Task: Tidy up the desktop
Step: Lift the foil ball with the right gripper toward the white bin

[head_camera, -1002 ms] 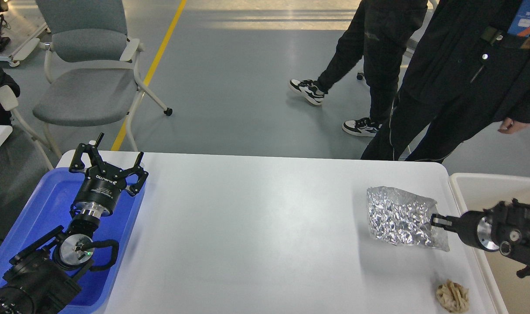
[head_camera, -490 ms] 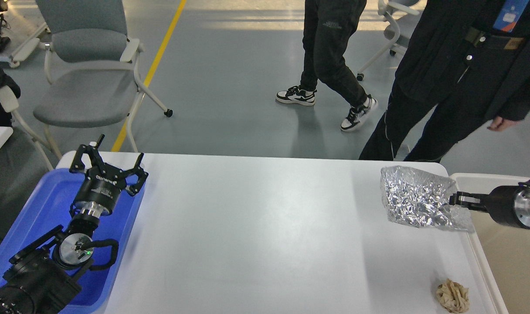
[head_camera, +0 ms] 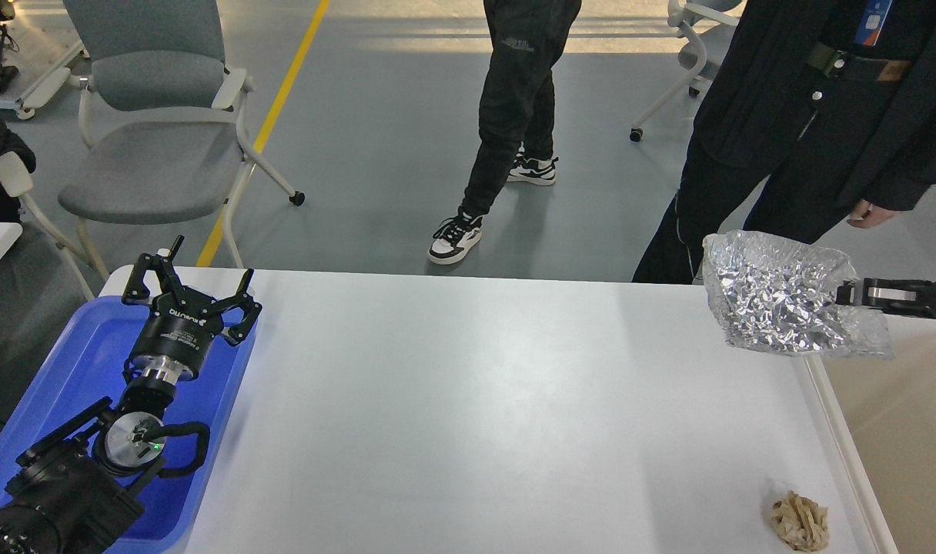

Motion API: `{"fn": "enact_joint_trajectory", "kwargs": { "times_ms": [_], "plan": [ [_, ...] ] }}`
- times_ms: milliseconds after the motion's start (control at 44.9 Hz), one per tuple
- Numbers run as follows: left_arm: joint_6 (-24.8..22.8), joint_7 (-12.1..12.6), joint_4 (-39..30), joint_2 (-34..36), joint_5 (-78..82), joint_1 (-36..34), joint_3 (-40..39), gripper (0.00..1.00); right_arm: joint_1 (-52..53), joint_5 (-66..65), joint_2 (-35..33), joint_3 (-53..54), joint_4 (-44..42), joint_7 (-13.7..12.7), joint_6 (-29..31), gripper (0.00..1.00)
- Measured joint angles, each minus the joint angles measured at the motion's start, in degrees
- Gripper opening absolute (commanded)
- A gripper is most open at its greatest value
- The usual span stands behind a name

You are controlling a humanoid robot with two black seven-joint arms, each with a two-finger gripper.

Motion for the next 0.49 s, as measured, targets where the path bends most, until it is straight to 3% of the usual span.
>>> {"fn": "enact_joint_trajectory", "kwargs": {
  "times_ms": [490],
  "plan": [
    [0.00, 0.00, 0.00, 0.00, 0.00, 0.00, 0.00, 1.00, -0.35, 0.84, -2.81, 0.61, -0.28, 0.17, -3.70, 0.00]
  ]
}}
